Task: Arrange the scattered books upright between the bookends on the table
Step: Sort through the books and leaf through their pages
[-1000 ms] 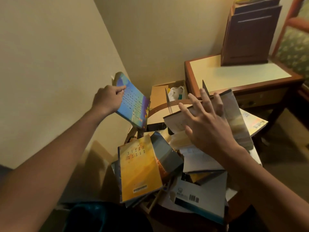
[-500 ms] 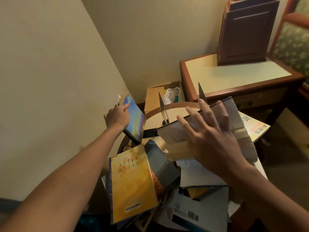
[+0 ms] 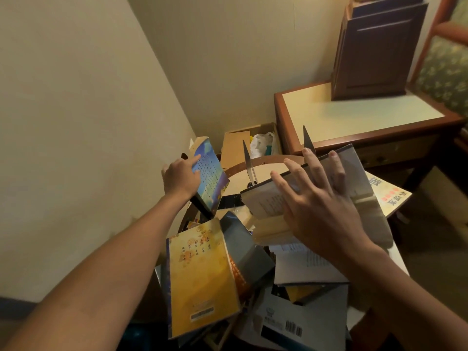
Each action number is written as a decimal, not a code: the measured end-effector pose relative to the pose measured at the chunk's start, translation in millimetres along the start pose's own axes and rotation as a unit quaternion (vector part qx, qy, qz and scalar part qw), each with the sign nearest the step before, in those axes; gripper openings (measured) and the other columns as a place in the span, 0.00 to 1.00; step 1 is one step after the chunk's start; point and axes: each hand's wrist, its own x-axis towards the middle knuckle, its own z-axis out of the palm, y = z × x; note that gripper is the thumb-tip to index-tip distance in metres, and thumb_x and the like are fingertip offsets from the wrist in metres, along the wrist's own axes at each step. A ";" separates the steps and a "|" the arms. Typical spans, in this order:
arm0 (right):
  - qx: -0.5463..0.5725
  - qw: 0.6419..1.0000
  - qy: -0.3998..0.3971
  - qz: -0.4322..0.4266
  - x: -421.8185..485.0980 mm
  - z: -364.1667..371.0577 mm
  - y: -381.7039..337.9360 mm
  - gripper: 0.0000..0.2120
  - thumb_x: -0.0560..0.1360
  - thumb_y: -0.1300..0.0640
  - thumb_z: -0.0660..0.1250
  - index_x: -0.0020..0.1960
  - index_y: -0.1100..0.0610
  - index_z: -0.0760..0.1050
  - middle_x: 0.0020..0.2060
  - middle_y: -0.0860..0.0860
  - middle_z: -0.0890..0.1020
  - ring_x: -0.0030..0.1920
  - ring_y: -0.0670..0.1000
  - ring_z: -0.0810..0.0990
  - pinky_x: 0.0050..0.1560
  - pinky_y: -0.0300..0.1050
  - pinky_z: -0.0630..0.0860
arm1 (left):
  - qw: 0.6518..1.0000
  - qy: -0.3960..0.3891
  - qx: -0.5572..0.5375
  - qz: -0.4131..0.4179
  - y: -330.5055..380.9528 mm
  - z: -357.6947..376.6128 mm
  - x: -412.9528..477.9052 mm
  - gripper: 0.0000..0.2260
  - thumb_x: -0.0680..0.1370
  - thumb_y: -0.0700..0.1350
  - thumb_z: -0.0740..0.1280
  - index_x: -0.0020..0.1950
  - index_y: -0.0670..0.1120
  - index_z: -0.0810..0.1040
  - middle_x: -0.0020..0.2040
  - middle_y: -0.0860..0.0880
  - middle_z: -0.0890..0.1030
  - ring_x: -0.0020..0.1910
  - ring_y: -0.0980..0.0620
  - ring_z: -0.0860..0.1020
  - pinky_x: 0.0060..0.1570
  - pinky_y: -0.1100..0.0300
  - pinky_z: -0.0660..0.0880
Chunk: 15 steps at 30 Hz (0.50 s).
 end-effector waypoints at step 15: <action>0.005 1.000 -0.001 0.004 2.3 0.6 -2.4 0.37 0.68 0.47 0.77 0.73 0.56 0.71 0.71 0.65 0.71 0.75 0.70 0.62 0.73 0.74 0.52 | 0.998 -0.016 0.008 0.055 -18.8 -0.6 -18.8 0.28 0.82 0.43 0.64 0.81 0.49 0.60 0.80 0.44 0.59 0.73 0.40 0.66 0.65 0.47 0.72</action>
